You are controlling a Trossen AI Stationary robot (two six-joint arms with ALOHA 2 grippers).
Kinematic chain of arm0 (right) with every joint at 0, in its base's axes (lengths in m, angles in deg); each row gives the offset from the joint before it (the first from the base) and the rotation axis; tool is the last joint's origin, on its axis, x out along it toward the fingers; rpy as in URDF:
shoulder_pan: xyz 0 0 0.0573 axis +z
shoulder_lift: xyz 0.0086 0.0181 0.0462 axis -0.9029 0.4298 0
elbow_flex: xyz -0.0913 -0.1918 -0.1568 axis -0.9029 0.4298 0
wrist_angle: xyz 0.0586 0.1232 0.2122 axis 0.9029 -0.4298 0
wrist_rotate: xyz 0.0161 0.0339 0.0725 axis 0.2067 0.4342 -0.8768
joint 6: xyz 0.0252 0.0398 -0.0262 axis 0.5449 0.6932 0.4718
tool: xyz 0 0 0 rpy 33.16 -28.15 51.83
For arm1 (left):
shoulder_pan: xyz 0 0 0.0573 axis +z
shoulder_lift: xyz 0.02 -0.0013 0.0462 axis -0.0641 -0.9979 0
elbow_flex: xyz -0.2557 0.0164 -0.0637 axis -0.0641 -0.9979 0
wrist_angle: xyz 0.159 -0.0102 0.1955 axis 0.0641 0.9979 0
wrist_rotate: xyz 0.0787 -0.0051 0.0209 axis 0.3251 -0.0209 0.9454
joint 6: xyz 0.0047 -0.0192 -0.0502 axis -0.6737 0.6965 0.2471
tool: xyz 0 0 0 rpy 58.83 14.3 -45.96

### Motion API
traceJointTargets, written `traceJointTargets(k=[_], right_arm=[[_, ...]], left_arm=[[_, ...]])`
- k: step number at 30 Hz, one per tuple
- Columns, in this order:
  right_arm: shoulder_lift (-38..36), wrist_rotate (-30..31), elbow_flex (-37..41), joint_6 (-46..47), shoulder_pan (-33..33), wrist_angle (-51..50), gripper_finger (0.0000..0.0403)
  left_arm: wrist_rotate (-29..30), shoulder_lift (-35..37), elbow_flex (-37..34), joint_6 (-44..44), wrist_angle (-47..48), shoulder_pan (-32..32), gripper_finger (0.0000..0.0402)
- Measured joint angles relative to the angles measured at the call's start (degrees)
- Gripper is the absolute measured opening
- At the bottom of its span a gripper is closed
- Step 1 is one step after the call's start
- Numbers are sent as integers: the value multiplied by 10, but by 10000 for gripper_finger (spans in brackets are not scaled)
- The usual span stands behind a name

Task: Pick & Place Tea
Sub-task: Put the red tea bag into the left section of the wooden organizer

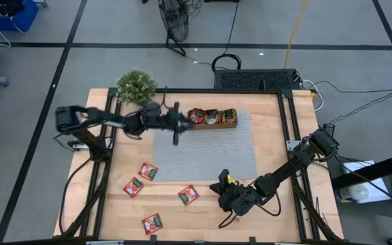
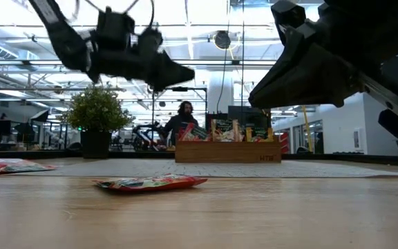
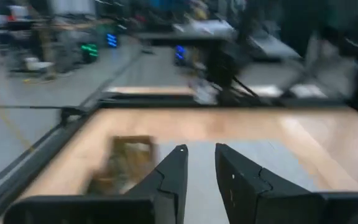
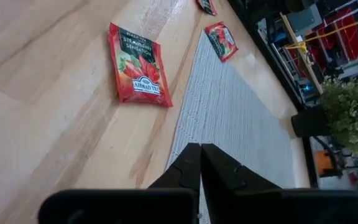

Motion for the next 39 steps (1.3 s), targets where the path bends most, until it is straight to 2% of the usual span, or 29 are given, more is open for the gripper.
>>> traceJointTargets(k=[1, 3, 6, 9, 12, 17, 22, 29, 36, 39], right_arm=[[0, 0, 0, 8, 0, 0, 1], [0, -10, 0, 27, 0, 0, 1], [0, -90, 0, 55, -5, 7, 13], [11, -189, 0, 82, -22, 60, 48], [41, -228, 0, 76, -40, 120, 98], [100, -237, -11, 43, -66, 172, 176], [158, -255, -68, 38, -84, 152, 209], [193, -266, -155, 39, -106, 13, 199], [194, -298, -161, 100, -146, -74, 160], [194, -333, -161, 120, -161, -94, 139]], left_arm=[[11, 20, 0, -23, 37, -23, 88], [74, 59, 0, -62, 111, -80, 88], [235, 103, 0, -87, 217, -172, 88], [384, 123, 0, -80, 283, -259, 88], [466, 131, 0, -46, 304, -326, 88], [484, 130, -1, -32, 312, -393, 88], [486, 130, -1, -14, 332, -422, 88], [487, 130, -1, 8, 353, -428, 88], [484, 130, -1, 38, 364, -428, 88], [484, 130, -1, 46, 364, -428, 88]])
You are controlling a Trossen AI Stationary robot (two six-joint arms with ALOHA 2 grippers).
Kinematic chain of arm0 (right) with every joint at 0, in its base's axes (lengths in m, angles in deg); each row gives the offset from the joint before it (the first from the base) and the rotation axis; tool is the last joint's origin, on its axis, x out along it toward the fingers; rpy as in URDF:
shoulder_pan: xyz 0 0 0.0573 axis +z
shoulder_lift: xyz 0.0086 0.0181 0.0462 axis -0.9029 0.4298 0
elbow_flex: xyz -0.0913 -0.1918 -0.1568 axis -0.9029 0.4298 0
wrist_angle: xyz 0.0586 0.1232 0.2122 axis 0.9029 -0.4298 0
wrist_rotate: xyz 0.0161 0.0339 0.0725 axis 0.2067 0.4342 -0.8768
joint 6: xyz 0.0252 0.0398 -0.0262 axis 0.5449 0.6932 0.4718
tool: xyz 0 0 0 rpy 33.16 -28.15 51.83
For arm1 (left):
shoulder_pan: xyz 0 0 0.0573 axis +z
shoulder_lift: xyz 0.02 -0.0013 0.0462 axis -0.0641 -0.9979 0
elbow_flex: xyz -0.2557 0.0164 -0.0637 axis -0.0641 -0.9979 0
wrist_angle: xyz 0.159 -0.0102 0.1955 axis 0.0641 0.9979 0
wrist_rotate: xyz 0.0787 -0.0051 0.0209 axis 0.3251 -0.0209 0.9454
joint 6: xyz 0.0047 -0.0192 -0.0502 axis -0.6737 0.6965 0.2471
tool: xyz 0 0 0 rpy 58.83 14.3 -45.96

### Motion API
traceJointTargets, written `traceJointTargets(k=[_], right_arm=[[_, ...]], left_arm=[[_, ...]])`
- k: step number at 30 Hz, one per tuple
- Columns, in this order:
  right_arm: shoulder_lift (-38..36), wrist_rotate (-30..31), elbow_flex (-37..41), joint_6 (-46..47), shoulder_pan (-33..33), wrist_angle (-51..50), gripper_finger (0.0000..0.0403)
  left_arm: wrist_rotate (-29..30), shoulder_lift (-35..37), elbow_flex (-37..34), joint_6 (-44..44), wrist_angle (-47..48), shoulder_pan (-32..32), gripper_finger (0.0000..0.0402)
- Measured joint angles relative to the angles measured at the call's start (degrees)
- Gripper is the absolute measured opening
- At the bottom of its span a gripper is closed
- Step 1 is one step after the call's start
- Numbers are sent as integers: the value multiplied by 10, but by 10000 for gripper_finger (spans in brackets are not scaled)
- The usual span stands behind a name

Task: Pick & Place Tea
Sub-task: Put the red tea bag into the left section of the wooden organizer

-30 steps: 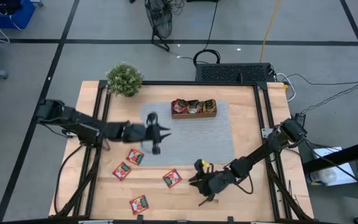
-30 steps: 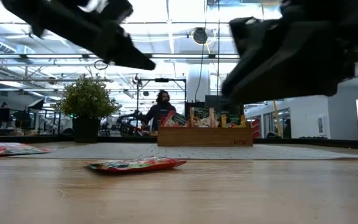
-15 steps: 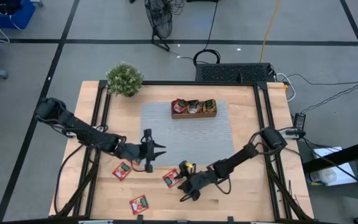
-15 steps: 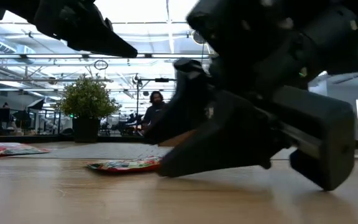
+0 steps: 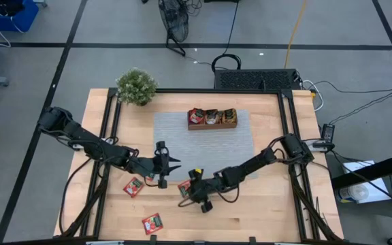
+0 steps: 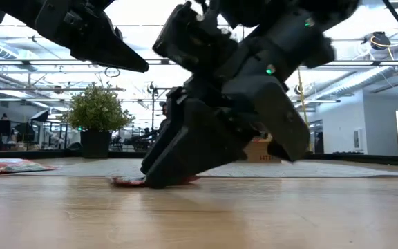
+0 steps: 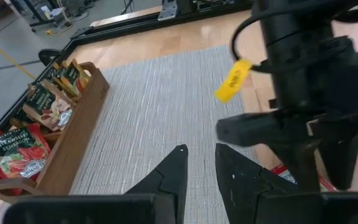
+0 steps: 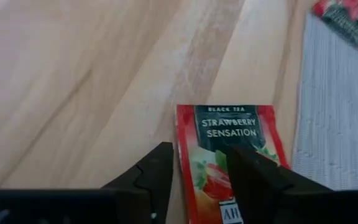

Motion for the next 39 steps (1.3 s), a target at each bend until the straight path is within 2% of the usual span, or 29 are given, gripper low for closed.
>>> traceJointTargets(k=[5, 11, 15, 26, 30, 32, 36, 37, 39], right_arm=[[1, -29, 1, 21, -16, -14, 94], [1, -27, 1, -7, -13, -17, 9], [1, 3, 2, -45, 10, -1, 1], [-52, 249, 6, -212, 110, 92, 0], [-55, 365, 4, -281, 124, 122, 0], [-53, 401, 4, -290, 121, 119, 0], [-56, 407, 4, -256, 106, 102, 0], [-56, 395, 4, -235, 101, 91, 1], [-57, 327, 4, -189, 87, 68, 10]], left_arm=[[0, 0, 0, 0, 0, 0, 88], [-1, 0, 0, 0, 0, 1, 88], [-1, 0, 0, 0, 0, 1, 88], [-1, 0, 0, 26, -2, 1, 88], [-1, 0, 0, 50, -8, 1, 88], [-1, 0, 0, 72, -14, 1, 88], [-1, 0, 0, 130, -7, 1, 88], [-1, 0, 0, 138, -4, 1, 88], [-1, 0, 0, 146, 2, 1, 88]])
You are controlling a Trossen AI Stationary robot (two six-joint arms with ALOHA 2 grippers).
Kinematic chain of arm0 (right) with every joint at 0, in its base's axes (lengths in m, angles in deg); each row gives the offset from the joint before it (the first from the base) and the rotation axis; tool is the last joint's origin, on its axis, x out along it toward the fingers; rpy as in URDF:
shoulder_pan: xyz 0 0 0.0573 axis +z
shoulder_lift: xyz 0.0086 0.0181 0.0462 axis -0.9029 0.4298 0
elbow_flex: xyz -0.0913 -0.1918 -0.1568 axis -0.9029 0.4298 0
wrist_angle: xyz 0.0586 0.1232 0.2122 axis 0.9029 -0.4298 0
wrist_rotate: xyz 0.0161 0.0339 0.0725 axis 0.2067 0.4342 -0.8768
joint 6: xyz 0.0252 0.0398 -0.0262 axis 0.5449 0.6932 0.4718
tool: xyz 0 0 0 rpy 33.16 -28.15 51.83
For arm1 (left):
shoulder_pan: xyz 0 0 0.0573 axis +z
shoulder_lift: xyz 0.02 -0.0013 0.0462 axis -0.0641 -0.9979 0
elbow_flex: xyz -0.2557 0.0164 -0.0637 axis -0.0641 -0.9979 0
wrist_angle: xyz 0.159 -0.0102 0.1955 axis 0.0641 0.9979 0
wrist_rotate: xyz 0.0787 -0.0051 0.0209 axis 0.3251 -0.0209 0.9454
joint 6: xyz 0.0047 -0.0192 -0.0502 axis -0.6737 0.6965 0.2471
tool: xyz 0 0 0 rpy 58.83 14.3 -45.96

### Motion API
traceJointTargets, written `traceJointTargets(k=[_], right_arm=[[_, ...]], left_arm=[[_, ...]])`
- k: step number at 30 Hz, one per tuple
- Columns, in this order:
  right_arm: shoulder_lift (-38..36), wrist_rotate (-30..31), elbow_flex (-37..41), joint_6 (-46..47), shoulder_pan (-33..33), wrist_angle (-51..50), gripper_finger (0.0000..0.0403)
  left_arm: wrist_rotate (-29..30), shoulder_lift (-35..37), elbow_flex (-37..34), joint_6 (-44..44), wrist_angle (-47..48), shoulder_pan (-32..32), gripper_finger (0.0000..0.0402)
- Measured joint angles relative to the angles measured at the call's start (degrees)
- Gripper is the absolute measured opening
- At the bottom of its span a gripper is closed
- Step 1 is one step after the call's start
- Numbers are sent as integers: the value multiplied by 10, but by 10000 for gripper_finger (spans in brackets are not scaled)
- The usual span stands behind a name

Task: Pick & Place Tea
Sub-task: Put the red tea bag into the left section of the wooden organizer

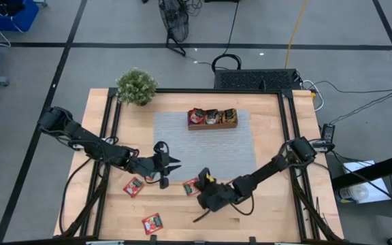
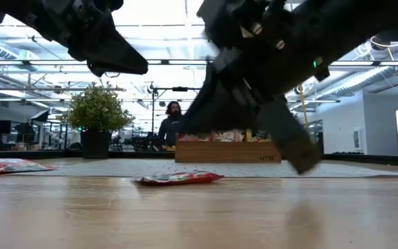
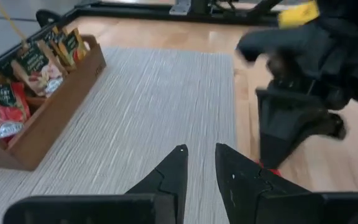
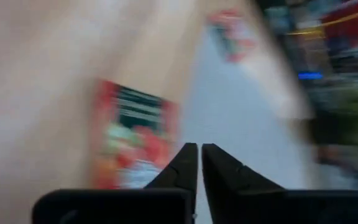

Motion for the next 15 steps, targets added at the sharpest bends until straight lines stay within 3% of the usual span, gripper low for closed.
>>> traceJointTargets(k=[4, 6, 12, 15], right_arm=[[-21, -185, 0, 113, -36, -33, 62], [-30, -247, -2, 159, -56, -44, 101], [-28, -285, -1, 196, -103, -94, 215], [-17, -319, 7, 213, -114, -87, 251]], left_arm=[[0, 0, 0, 1, 15, 0, 88], [0, 0, 0, 1, 23, 0, 88], [-1, 0, 0, 1, 22, 0, 88], [-5, 0, 0, 1, 23, 1, 88]])
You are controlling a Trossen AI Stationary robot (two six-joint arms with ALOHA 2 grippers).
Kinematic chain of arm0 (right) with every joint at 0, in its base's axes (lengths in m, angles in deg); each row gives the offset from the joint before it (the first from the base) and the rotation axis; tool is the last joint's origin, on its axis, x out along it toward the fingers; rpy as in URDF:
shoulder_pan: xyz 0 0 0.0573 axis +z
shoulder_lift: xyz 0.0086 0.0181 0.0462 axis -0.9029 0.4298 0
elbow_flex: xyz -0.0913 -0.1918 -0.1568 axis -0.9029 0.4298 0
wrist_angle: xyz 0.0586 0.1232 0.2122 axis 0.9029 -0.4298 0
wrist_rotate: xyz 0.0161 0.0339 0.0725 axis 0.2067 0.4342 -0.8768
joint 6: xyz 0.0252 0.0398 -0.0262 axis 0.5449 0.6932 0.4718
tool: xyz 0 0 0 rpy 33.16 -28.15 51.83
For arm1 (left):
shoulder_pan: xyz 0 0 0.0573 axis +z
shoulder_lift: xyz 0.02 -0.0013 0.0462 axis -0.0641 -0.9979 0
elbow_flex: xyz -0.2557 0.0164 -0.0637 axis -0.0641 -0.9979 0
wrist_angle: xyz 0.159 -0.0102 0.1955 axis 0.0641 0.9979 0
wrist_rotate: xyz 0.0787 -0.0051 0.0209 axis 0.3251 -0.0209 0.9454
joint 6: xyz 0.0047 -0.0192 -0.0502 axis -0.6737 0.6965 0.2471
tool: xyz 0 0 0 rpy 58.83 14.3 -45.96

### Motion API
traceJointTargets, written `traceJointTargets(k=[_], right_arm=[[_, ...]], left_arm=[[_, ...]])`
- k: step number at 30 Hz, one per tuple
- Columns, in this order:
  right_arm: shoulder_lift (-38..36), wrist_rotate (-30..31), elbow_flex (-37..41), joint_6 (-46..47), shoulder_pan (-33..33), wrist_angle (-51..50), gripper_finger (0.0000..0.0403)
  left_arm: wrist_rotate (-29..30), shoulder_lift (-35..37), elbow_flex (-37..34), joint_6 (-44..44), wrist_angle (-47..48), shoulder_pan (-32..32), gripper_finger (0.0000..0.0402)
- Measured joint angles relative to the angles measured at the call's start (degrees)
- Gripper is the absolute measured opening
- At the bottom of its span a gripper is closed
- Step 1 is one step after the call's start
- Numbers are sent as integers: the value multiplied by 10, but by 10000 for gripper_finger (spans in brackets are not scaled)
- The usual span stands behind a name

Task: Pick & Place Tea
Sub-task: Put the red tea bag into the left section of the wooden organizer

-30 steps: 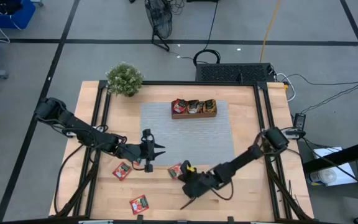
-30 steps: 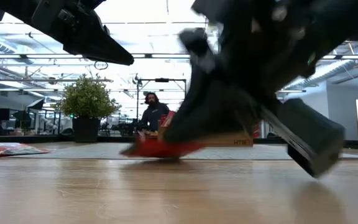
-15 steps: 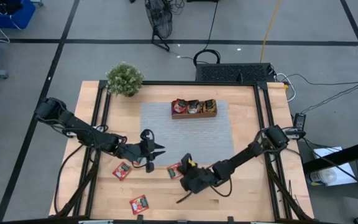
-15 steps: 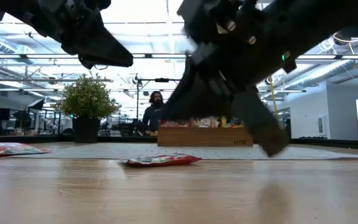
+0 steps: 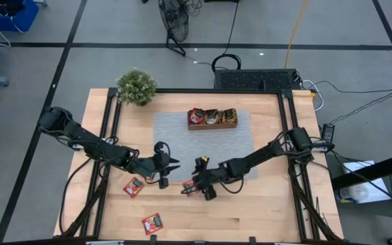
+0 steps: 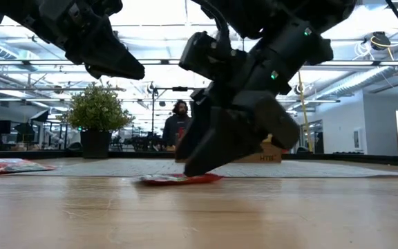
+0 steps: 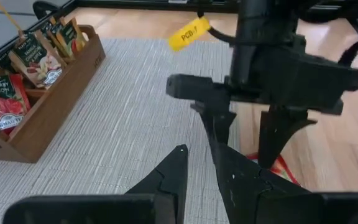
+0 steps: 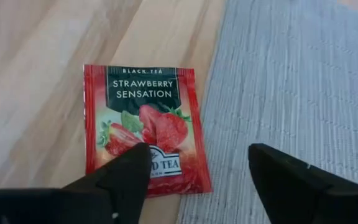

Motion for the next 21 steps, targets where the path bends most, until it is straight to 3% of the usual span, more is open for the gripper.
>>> traceJointTargets(k=[4, 9, 16, 21], right_arm=[[13, -34, 6, 13, -2, 10, 267], [15, -37, 14, 35, 0, -1, 256], [15, -21, 14, 194, 6, -79, 225], [15, -6, 15, 259, 25, -61, 206]], left_arm=[[0, 0, 0, -3, 2, 0, 88], [0, 0, 0, -5, 1, 0, 88], [-1, 0, 0, 0, 3, 0, 88], [-1, 0, 0, 0, 3, 3, 88]])
